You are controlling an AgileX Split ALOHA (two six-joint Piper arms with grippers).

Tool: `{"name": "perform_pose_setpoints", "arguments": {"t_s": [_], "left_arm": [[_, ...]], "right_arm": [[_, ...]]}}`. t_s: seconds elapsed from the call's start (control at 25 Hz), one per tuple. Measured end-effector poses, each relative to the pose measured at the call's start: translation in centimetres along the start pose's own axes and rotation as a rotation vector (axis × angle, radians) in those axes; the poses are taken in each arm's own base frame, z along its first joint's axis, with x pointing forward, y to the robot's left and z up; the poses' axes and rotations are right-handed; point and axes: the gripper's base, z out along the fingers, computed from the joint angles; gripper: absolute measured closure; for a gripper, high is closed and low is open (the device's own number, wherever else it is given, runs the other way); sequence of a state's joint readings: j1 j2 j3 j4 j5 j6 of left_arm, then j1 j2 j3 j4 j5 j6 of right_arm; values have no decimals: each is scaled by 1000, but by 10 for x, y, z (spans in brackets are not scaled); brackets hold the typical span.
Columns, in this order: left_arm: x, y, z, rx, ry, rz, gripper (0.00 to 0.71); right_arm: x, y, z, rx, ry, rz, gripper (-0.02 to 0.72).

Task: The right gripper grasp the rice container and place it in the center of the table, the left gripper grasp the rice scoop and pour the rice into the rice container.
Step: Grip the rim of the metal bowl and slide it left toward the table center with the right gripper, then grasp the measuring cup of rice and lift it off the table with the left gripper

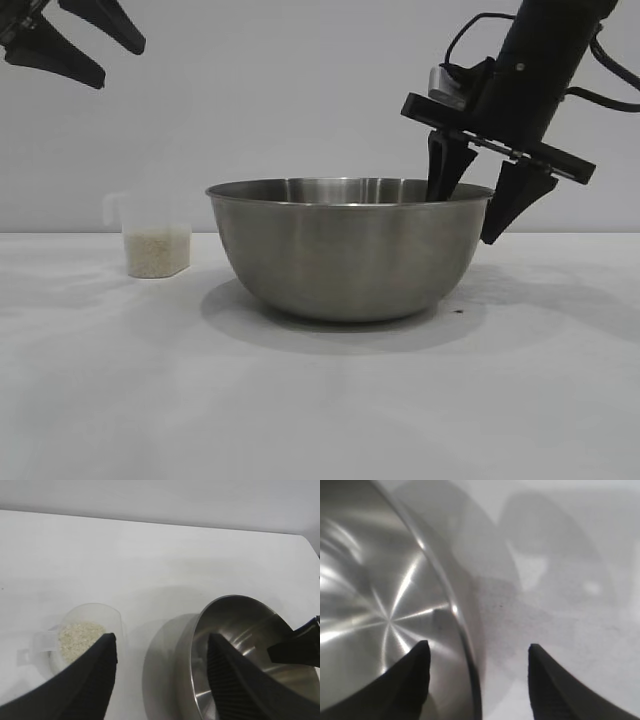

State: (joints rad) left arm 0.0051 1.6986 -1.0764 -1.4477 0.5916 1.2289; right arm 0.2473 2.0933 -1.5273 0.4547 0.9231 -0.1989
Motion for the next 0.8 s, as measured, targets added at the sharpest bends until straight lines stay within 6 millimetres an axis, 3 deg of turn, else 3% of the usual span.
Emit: {"name": "perform_pose_setpoints", "arguments": {"t_s": [0.28, 0.8], "left_arm": [[0, 0, 0, 0, 0, 0, 326], [0, 0, 0, 0, 0, 0, 326]], "right_arm": [[-1, 7, -29, 13, -63, -32, 342], [4, -4, -73, 165, -98, -129, 342]]}}
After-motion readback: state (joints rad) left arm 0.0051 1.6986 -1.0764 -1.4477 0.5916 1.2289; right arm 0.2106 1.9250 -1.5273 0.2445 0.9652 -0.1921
